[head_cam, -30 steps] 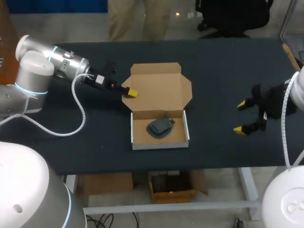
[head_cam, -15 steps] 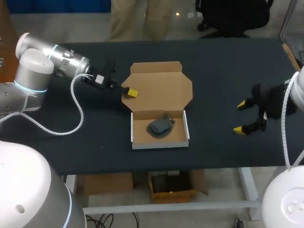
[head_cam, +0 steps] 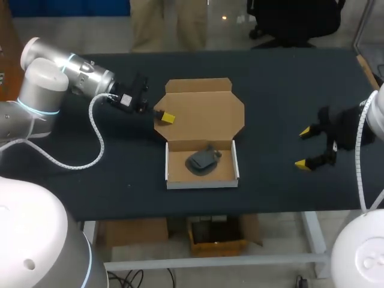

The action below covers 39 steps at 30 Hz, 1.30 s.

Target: Assemble the packaging by folding the flat box into shape, placing the metal phone stand inside, and closing the box properly

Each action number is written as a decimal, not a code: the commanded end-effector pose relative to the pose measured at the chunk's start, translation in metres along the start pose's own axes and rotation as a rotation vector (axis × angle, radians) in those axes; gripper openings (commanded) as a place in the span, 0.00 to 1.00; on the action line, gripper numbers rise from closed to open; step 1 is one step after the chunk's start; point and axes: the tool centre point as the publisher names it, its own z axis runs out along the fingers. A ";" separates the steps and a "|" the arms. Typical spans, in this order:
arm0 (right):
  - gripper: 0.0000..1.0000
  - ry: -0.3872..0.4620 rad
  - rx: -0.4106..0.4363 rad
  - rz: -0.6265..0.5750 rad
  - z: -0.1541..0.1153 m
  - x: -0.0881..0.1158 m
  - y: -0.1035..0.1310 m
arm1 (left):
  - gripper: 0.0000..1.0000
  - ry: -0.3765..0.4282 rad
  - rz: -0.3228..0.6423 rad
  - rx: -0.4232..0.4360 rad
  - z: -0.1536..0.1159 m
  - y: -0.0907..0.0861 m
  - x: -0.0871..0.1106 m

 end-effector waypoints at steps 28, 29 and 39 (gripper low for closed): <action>1.00 0.074 0.076 -0.203 -0.012 -0.044 0.059 | 0.00 0.000 0.001 0.000 0.002 0.003 -0.001; 1.00 0.075 0.082 -0.208 -0.013 -0.046 0.061 | 0.00 0.000 0.001 0.000 0.002 0.003 -0.001; 1.00 0.083 0.090 -0.262 -0.015 -0.057 0.079 | 0.00 -0.035 0.094 0.011 0.002 0.004 0.014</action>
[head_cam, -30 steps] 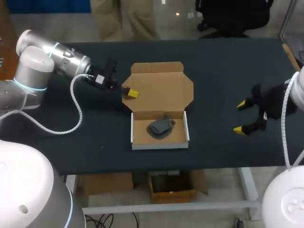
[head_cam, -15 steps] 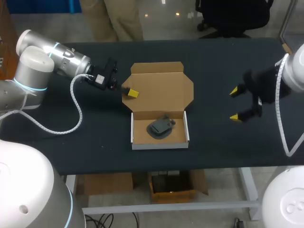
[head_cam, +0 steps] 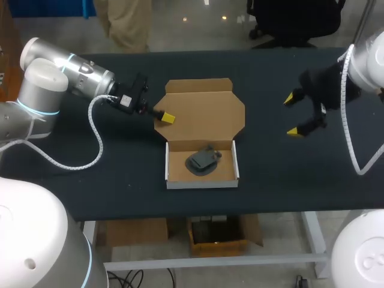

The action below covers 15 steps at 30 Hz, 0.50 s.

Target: Assemble the packaging by folding the flat box into shape, placing the metal phone stand inside, and closing the box properly

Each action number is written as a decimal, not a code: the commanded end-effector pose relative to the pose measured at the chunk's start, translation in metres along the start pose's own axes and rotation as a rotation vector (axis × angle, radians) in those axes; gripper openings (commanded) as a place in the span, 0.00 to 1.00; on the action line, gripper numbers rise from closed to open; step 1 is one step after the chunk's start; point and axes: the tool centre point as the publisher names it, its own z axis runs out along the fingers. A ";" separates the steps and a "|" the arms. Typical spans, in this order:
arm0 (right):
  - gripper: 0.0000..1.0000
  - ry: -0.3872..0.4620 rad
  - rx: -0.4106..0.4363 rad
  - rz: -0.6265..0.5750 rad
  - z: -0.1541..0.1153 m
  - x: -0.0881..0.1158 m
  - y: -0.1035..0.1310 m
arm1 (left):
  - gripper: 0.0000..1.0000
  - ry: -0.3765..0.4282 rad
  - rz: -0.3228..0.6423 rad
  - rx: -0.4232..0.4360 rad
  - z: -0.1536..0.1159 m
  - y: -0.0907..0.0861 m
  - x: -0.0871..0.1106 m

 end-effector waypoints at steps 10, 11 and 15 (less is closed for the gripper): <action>1.00 0.022 0.014 -0.058 -0.008 -0.015 0.020 | 0.00 -0.097 0.126 -0.004 0.006 0.001 0.025; 1.00 0.022 0.013 -0.063 -0.008 -0.016 0.022 | 0.00 -0.106 0.132 -0.006 0.007 0.001 0.026; 1.00 0.029 0.015 -0.078 -0.008 -0.019 0.027 | 0.00 -0.123 0.180 -0.001 0.009 0.001 0.029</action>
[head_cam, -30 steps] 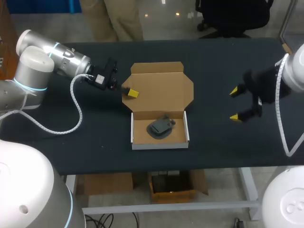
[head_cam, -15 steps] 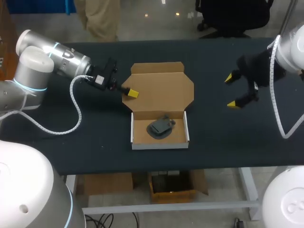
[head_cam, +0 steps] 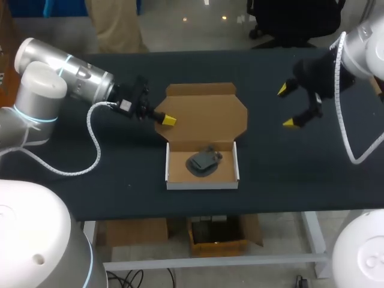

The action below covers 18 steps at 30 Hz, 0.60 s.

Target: Assemble the packaging by folding the flat box into shape, placing the metal phone stand inside, and closing the box properly

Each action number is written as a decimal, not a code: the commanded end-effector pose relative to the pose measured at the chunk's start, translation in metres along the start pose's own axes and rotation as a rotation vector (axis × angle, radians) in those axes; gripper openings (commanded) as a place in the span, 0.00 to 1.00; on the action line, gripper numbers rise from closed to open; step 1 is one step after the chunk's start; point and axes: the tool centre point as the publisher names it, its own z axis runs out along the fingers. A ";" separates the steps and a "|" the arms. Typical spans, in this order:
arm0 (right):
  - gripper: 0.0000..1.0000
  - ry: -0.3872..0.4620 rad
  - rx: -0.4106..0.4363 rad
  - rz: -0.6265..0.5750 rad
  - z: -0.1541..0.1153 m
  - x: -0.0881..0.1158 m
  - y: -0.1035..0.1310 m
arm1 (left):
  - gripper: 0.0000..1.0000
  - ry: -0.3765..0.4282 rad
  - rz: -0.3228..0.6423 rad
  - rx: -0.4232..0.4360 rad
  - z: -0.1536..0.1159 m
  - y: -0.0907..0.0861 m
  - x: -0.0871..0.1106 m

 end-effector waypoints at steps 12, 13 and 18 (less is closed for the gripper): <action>1.00 0.034 0.009 -0.053 -0.003 -0.018 0.018 | 0.00 -0.176 0.096 0.036 0.006 0.003 0.014; 1.00 0.035 0.009 -0.055 -0.003 -0.019 0.019 | 0.00 -0.177 0.105 0.037 0.006 0.003 0.015; 1.00 0.039 0.007 -0.068 -0.004 -0.022 0.022 | 0.00 -0.209 0.145 0.046 0.006 -0.001 0.019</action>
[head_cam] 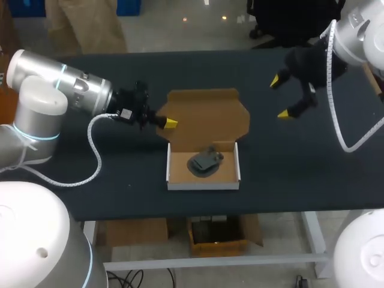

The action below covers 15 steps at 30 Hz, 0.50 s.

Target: Assemble the packaging by folding the flat box into shape, placing the metal phone stand inside, and closing the box properly

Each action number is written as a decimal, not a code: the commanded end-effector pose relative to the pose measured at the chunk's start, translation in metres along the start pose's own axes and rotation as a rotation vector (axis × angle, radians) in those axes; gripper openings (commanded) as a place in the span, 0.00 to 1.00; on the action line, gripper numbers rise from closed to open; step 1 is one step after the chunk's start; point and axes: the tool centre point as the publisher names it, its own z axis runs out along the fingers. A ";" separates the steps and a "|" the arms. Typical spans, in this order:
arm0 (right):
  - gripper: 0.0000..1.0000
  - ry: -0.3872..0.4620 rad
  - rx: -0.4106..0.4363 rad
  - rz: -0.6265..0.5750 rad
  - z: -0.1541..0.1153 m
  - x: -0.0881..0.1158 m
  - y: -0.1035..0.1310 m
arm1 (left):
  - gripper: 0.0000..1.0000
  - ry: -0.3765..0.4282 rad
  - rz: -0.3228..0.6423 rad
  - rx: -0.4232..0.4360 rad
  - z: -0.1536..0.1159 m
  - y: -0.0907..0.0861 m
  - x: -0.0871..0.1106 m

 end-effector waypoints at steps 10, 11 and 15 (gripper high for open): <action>1.00 0.031 -0.004 -0.025 -0.001 -0.010 0.005 | 0.00 -0.123 0.061 0.010 0.003 -0.006 0.011; 1.00 0.033 -0.004 -0.027 -0.001 -0.011 0.005 | 0.00 -0.123 0.067 0.009 0.003 -0.006 0.012; 1.00 0.038 0.000 -0.037 -0.001 -0.014 0.009 | 0.00 -0.128 0.078 0.010 0.004 -0.005 0.012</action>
